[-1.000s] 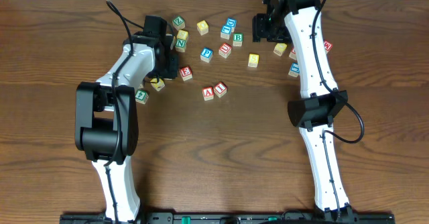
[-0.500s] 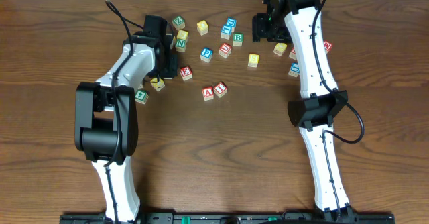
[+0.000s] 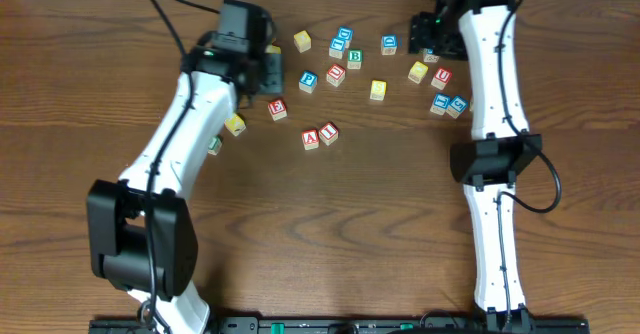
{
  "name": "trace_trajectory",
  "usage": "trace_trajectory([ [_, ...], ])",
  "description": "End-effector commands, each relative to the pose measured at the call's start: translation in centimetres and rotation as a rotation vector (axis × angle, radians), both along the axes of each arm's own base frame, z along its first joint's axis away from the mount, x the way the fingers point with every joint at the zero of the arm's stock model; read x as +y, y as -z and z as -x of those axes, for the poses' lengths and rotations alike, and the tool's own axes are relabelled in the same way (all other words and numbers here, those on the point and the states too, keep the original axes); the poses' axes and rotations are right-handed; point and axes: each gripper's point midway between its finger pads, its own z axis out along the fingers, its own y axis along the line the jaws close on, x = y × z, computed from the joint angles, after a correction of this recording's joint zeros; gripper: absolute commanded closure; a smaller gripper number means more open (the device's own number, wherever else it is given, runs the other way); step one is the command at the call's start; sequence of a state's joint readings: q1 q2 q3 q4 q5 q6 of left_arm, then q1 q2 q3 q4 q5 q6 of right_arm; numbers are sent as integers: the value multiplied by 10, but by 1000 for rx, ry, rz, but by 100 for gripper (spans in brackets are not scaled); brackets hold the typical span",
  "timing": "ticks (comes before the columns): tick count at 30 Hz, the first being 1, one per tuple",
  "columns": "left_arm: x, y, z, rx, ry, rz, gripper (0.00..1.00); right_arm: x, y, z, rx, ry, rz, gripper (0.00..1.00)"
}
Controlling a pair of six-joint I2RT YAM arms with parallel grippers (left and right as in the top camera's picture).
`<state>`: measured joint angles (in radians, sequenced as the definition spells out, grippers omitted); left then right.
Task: Spell out AI2
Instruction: 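Carry the blue 2 block with the left gripper toward the A and I blocks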
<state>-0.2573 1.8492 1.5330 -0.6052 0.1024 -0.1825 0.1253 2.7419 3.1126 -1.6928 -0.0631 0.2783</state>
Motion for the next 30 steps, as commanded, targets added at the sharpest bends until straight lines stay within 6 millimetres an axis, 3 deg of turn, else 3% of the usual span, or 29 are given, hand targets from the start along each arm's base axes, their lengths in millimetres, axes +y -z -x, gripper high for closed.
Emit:
trace_trajectory([
  [1,-38,7,11,37,-17,55,70,-16,-25,-1,-51,34,-6,28],
  [9,-123,23,32,43,70,111,70,-31,-25,-3,-51,63,-5,29],
  [16,-172,63,52,103,91,117,70,-32,-25,-3,-52,57,-3,28],
  [23,-177,93,58,147,43,87,70,-32,-25,-3,-52,54,-2,27],
  [30,-159,104,55,142,-50,15,70,-32,-25,-3,-52,54,-2,27],
])
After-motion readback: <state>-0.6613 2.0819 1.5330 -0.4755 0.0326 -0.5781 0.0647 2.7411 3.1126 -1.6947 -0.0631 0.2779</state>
